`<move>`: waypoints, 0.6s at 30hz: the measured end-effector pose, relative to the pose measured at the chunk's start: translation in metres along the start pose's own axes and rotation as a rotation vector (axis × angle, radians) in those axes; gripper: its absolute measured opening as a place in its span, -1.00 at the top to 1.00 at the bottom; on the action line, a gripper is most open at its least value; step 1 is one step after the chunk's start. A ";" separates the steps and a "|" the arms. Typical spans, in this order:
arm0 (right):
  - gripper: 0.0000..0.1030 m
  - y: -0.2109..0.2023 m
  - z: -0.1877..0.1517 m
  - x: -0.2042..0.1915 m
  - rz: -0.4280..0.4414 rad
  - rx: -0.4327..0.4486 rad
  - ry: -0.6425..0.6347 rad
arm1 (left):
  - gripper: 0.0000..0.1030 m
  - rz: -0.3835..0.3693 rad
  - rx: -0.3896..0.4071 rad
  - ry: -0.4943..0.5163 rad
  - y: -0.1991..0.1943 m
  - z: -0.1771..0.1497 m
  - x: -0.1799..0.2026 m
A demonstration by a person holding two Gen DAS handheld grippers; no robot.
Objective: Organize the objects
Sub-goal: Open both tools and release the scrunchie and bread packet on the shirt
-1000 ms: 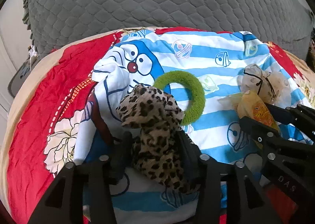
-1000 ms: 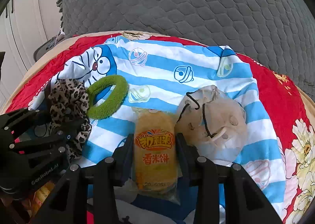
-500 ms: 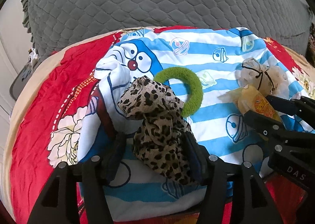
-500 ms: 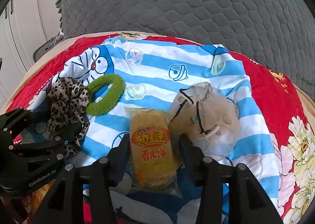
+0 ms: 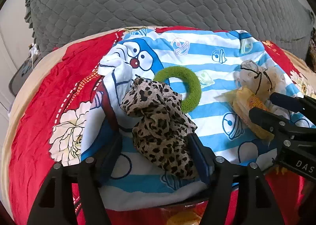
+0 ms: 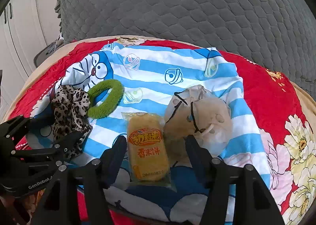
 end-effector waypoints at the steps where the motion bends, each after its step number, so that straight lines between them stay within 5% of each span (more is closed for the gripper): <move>1: -0.21 -0.001 0.000 0.000 -0.003 0.000 -0.002 | -0.40 0.002 0.000 0.000 0.000 0.000 0.000; 18: -0.48 -0.019 -0.008 0.003 -0.023 0.001 0.002 | -0.56 -0.022 -0.051 -0.017 -0.010 -0.011 0.004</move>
Point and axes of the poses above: each gripper's, at about its wrist camera, not at the fingertips, and y roughly the way its jaws point, x to its right, z to its top, the point moved 5 cm from there along y, roughly the way its jaws point, and after that the axes turned 8 degrees about -x, right-handed, at the moved point
